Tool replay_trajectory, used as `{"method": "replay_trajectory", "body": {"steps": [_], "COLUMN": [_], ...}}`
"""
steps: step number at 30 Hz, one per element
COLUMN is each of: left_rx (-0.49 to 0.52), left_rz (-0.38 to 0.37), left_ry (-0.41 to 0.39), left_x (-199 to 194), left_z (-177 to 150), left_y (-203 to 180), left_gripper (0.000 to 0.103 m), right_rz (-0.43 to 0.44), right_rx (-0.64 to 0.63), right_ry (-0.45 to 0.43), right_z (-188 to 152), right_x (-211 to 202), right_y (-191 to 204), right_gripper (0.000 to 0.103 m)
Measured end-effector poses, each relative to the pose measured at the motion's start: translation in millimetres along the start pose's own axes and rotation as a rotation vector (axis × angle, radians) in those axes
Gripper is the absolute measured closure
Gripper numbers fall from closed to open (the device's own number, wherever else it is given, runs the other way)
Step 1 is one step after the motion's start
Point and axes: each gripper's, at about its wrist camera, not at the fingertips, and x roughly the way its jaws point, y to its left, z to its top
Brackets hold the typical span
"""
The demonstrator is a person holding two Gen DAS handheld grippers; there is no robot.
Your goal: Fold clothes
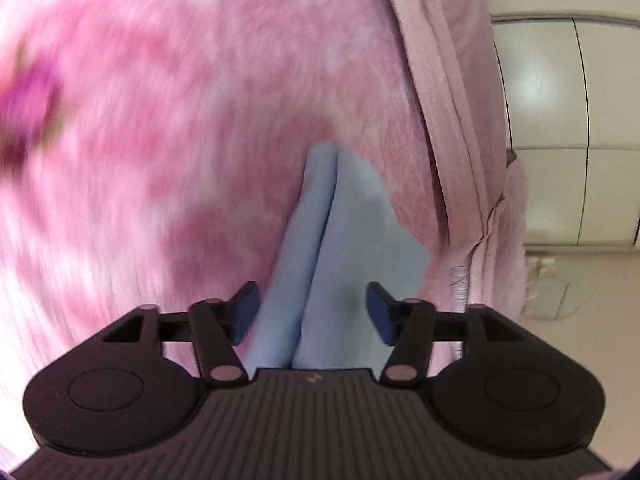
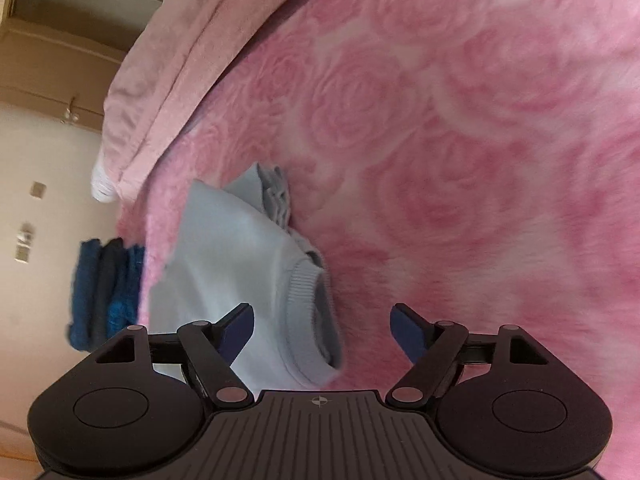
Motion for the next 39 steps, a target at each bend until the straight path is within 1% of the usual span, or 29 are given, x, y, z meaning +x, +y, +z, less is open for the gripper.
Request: {"method": "replay_trajectory", "body": {"steps": [1,2,3,4,5,6,8,10,13,15,16,17,19,20,22,23,24,25,26,29,31,32,33,34,35,36,37,38,39], "left_rx": [0.002,0.024,0.048,0.073,0.098,0.118,0.181,0.249,0.315,0.357,0.378,0.399,0.44,0.461,0.514,0.541,0.55,0.556,0.563,0.554,0.554,0.568,0.583,0.597,0.612,0.648,0.686,0.717,0.741], "left_rz": [0.004,0.006,0.009,0.011,0.014,0.015,0.035,0.053,0.086,0.112,0.127,0.141,0.158,0.166,0.17,0.172,0.168,0.164,0.16,0.132,0.124,0.123,0.121,0.12,0.118,0.103,0.076,0.051,0.025], "left_ry": [0.012,0.019,0.024,0.03,0.035,0.054,0.088,0.09,0.098,0.121,0.138,0.155,0.16,0.162,0.138,0.126,0.114,0.102,0.09,0.083,0.083,0.084,0.085,0.087,0.089,0.079,0.066,0.054,0.047], "left_x": [5,9,13,17,20,22,23,19,19,22,24,25,17,13,7,4,7,12,16,49,68,72,75,78,82,81,78,74,71], "left_z": [-7,-7,-6,-5,-4,0,10,21,34,39,41,43,50,53,62,67,72,78,84,98,105,105,105,105,104,102,100,97,96], "left_y": [2,1,1,0,0,-2,-10,-19,-27,-33,-36,-39,-50,-56,-67,-73,-77,-80,-83,-93,-98,-99,-100,-101,-102,-104,-107,-108,-109], "left_gripper": [0.043,0.045,0.06,0.069,0.075,0.077,0.078,0.079,0.079,0.071,0.07,0.067,0.067,0.066,0.06,0.054,0.051,0.051,0.051,0.052,0.056,0.063,0.081,0.089,0.092,0.095,0.095,0.095,0.096], "right_rz": [0.021,0.037,0.04,0.031,0.019,0.008,-0.004,-0.014,-0.016,-0.035,-0.049,-0.063,-0.092,-0.106,-0.133,-0.147,-0.161,-0.175,-0.155,-0.065,-0.038,-0.035,-0.033,-0.033,-0.029,-0.024,-0.027,-0.035,-0.029], "right_rx": [0.027,0.052,0.064,0.059,0.05,0.041,0.039,0.032,0.045,0.03,0.022,0.015,-0.029,-0.074,-0.165,-0.211,-0.256,-0.302,-0.323,-0.365,-0.386,-0.386,-0.384,-0.377,-0.377,-0.379,-0.398,-0.42,-0.421], "right_ry": [0.011,0.014,0.006,0.01,0.019,0.028,0.007,-0.004,0.014,0.014,0.011,0.01,-0.006,-0.024,-0.06,-0.078,-0.096,-0.114,-0.121,-0.133,-0.13,-0.123,-0.114,-0.106,-0.093,-0.08,-0.071,-0.076,-0.101], "right_z": [0,-1,-2,-3,-4,-4,-10,-19,-41,-55,-55,-53,-47,-40,-28,-21,-15,-8,-3,13,22,27,32,34,34,34,33,29,27], "right_x": [8,15,20,23,26,29,26,20,17,18,18,18,15,12,5,1,-2,-6,-1,18,38,49,62,72,79,85,87,85,78], "right_y": [-3,-5,-5,-3,-1,1,3,8,13,17,18,18,24,30,43,49,55,61,67,82,91,93,95,96,96,95,95,95,94], "right_gripper": [0.025,0.025,0.025,0.03,0.075,0.086,0.088,0.089,0.09,0.089,0.086,0.073,0.056,0.056,0.055,0.055,0.055,0.055,0.055,0.055,0.055,0.055,0.055,0.055,0.056,0.068,0.102,0.102,0.102]}}
